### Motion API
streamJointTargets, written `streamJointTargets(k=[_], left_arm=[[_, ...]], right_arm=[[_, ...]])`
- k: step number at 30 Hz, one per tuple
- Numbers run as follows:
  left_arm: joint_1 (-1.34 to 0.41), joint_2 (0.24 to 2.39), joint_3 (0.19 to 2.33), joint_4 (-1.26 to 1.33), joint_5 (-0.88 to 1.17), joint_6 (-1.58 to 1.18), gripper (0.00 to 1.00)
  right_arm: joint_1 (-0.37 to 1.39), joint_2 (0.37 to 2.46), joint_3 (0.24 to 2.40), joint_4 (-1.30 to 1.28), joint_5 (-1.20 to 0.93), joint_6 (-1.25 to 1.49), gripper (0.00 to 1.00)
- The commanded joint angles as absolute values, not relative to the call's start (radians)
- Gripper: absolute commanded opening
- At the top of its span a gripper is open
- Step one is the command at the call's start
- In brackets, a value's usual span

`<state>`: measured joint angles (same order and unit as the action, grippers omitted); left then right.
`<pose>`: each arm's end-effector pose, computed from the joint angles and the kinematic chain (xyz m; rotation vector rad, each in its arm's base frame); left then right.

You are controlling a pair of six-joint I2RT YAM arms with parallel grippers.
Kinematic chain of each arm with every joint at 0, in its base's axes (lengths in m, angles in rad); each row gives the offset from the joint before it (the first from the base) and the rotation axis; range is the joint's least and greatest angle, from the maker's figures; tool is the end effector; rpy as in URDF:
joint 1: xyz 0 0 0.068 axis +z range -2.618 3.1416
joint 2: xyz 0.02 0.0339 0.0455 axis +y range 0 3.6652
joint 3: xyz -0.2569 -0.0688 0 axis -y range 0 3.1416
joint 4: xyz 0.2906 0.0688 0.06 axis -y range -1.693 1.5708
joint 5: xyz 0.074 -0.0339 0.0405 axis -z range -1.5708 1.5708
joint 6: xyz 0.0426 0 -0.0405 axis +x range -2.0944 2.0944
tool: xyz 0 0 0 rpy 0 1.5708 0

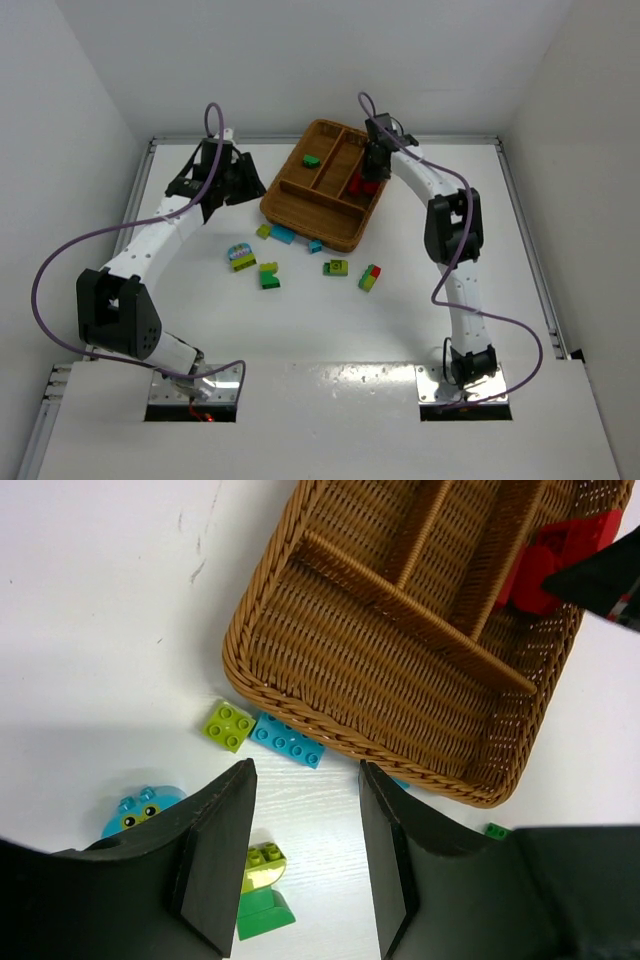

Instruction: Sort the legos into containers by color

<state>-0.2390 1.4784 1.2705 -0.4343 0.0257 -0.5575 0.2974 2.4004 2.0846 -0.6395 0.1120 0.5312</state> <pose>0.3751 -0.0925 0.2982 -0.3430 2.2269 -0.4643 0.5478 0.1629 0.1587 0.3396 2.5054 0.1937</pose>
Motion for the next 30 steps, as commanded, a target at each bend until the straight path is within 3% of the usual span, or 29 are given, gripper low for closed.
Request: streamJointTargets(k=[1, 10, 13, 14, 20, 30], left_arm=[[-0.221, 1.445, 1.287, -0.439, 0.012, -0.548, 0.51], [-0.221, 1.454, 1.287, -0.439, 0.021, -0.548, 0.51], [-0.221, 1.454, 1.287, -0.439, 0.021, -0.548, 0.51], [-0.221, 1.454, 1.287, -0.439, 0.021, -0.548, 0.51], [-0.221, 1.465, 1.287, -0.439, 0.021, -0.548, 0.51], [-0.221, 1.492, 1.287, -0.439, 0.021, -0.538, 0.51]], right_arm=[[0.282, 2.379, 2.171, -0.632, 0.160, 0.525, 0.07], [0.273, 2.157, 1.850, -0.442, 0.222, 0.586, 0.12], [0.264, 2.157, 1.862, -0.458, 0.235, 0.597, 0.27], [0.255, 2.187, 1.900, -0.492, 0.235, 0.606, 0.37], [0.221, 2.272, 1.996, -0.548, 0.161, 0.624, 0.60], [0.221, 2.373, 2.100, -0.534, 0.084, 0.624, 0.61]])
